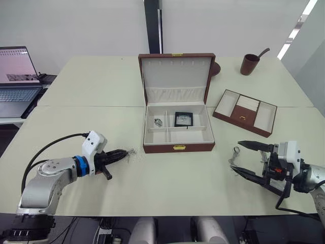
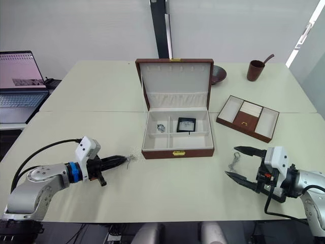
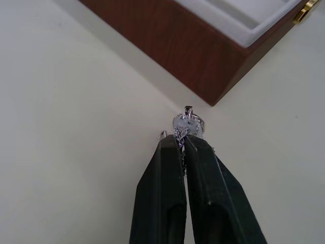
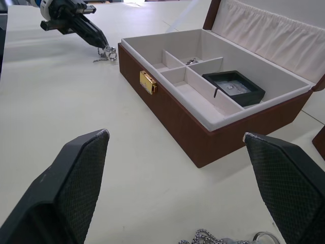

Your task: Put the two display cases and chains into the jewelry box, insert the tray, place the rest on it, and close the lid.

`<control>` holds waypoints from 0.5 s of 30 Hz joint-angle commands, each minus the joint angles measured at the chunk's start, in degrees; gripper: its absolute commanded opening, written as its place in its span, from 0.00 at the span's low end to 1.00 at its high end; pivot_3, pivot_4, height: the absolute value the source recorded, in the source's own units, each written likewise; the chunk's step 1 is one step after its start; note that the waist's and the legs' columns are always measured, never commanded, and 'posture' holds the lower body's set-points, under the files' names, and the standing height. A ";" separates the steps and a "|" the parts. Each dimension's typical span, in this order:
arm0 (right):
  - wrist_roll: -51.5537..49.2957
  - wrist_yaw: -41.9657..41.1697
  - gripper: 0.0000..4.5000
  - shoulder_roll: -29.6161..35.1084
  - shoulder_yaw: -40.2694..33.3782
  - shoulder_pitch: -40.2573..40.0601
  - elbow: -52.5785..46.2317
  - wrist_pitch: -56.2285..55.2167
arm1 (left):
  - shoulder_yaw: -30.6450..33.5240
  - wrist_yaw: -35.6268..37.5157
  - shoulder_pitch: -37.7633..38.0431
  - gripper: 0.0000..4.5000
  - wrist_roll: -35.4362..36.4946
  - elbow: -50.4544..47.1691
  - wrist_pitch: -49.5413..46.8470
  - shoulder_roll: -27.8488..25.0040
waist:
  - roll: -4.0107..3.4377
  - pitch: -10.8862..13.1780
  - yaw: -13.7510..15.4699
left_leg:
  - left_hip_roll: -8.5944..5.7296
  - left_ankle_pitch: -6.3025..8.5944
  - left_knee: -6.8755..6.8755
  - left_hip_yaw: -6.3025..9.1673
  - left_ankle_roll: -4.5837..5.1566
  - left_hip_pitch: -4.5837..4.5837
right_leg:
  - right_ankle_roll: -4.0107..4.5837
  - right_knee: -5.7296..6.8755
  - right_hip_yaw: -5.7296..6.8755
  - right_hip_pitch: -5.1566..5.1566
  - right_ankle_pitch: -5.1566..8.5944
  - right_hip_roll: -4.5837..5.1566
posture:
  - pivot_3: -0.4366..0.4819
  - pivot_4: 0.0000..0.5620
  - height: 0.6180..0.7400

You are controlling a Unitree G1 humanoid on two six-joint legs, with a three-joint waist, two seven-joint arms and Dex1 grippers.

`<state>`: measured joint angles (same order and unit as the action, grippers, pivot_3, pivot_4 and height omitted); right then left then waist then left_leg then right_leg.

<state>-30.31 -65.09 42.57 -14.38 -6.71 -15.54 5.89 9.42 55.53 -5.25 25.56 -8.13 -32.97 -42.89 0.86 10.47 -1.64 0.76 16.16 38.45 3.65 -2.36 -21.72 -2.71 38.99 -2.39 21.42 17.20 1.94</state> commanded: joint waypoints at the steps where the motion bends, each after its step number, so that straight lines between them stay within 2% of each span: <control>1: -0.87 -0.21 1.00 0.46 -0.89 0.25 -1.40 -0.29 | 2.34 -0.37 -2.40 0.04 3.08 -4.06 -2.59 -1.62 | 0.01 0.01 -0.01 | 0.00 0.00 0.00 0.02 0.00 -0.01 | 0.00 0.00 0.02 0.00 0.00 -0.01 | 0.48 0.27 1.00; 8: -0.54 0.45 1.00 0.24 -0.93 -0.25 -1.94 -0.32 | 1.47 0.74 -8.19 0.04 6.12 -6.65 -6.41 -4.10 | 0.03 0.03 0.00 | -0.04 0.00 -0.08 0.00 0.00 0.00 | 0.00 -0.02 0.02 0.02 0.00 -0.02 | 0.48 0.27 1.00; 15: -0.49 2.44 1.00 -0.64 -1.03 -1.81 -3.49 -0.51 | 0.12 2.25 -17.09 0.04 9.30 -5.43 -10.14 -5.01 | 0.11 0.08 -0.01 | -0.09 -0.01 -0.23 -0.02 -0.01 0.01 | 0.01 -0.05 0.02 0.07 0.00 -0.05 | 0.48 0.27 1.00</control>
<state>-30.28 -63.44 42.25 -14.42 -8.20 -16.50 5.89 9.33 57.08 -20.27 33.10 -12.93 -42.19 -47.12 0.97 10.55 -1.64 0.67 16.15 38.22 3.64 -2.37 -21.72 -2.70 38.94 -2.36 21.50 17.21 1.87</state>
